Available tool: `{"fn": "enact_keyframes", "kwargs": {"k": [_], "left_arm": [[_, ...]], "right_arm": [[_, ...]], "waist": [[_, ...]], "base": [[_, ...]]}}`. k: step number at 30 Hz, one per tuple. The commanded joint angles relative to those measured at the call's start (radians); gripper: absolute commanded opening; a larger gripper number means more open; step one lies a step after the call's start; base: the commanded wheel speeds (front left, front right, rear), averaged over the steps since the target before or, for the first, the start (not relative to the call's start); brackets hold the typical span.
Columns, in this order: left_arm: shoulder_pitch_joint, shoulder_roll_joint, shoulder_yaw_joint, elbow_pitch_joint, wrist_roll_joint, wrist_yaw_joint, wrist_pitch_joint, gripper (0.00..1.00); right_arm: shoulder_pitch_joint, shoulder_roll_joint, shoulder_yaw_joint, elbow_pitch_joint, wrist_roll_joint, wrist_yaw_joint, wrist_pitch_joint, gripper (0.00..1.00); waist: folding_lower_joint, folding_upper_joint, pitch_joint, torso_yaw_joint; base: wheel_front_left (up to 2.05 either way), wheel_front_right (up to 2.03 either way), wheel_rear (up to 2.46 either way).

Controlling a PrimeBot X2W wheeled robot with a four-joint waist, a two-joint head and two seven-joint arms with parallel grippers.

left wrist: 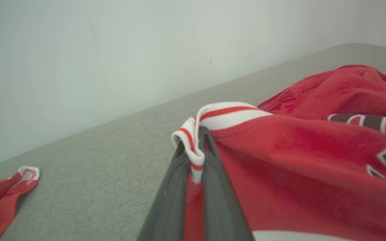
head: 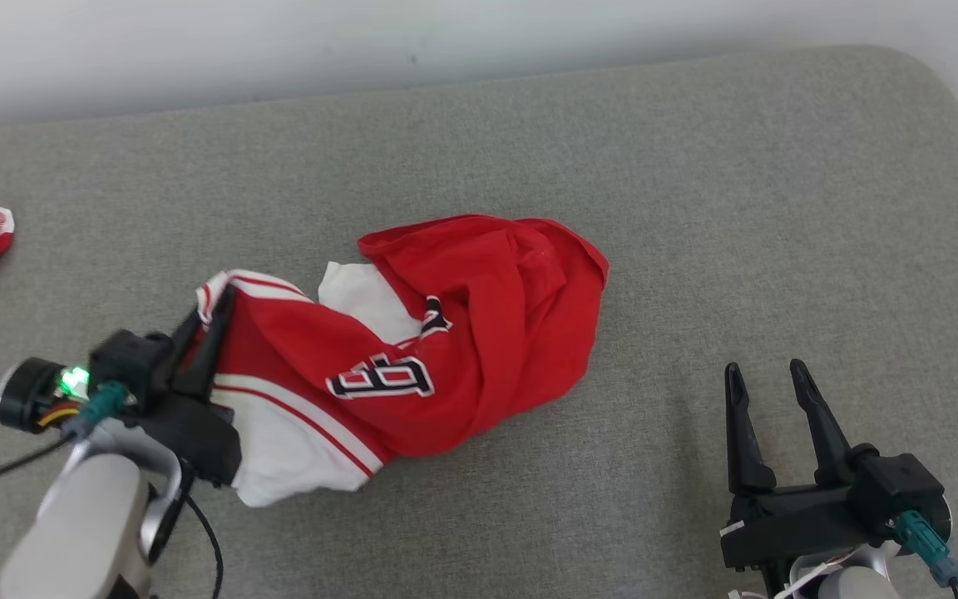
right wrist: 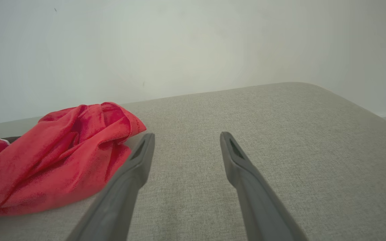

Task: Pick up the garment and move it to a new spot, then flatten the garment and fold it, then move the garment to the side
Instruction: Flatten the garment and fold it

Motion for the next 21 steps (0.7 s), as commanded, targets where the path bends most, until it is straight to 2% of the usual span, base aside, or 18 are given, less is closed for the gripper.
{"fn": "enact_keyframes", "kwargs": {"k": [1, 11, 12, 13, 14, 21], "left_arm": [[-0.032, 0.007, 0.003, 0.031, -0.013, -0.004, -0.008, 0.0], [-0.131, 0.033, 0.021, 0.214, -0.061, -0.005, -0.011, 0.0], [-0.126, 0.029, 0.019, 0.221, -0.059, -0.005, -0.01, 0.32], [-0.122, 0.025, 0.023, 0.225, -0.062, -0.005, -0.01, 0.89], [-0.117, 0.023, 0.028, 0.226, -0.064, -0.005, -0.01, 1.0], [-0.04, -0.005, 0.089, 0.158, -0.058, -0.004, -0.01, 1.0]], "right_arm": [[-0.011, 0.003, 0.002, 0.003, -0.005, -0.002, 0.0, 1.0], [-0.038, 0.004, 0.009, 0.019, -0.018, -0.002, 0.0, 1.0], [-0.037, 0.005, 0.007, 0.021, -0.02, -0.002, 0.0, 1.0], [-0.034, 0.005, 0.007, 0.022, -0.021, -0.002, 0.0, 1.0], [-0.03, 0.005, 0.006, 0.024, -0.022, -0.002, 0.0, 1.0], [-0.001, 0.007, 0.001, 0.027, -0.013, -0.002, 0.0, 1.0]], "waist": [[-0.0002, -0.0001, 0.023, -0.02], [-0.0002, -0.0001, 0.028, -0.032], [-0.0002, -0.0001, 0.023, -0.03], [-0.0002, -0.0001, 0.018, -0.028], [-0.0002, -0.0001, 0.013, -0.025], [-0.0002, -0.0001, -0.044, 0.017]], "base": [[0.0, 0.0, 0.0], [0.0, 0.0, 0.0], [0.0, 0.0, 0.0], [0.0, 0.0, 0.0], [0.0, 0.0, 0.0], [0.0, 0.0, 0.0]]}}
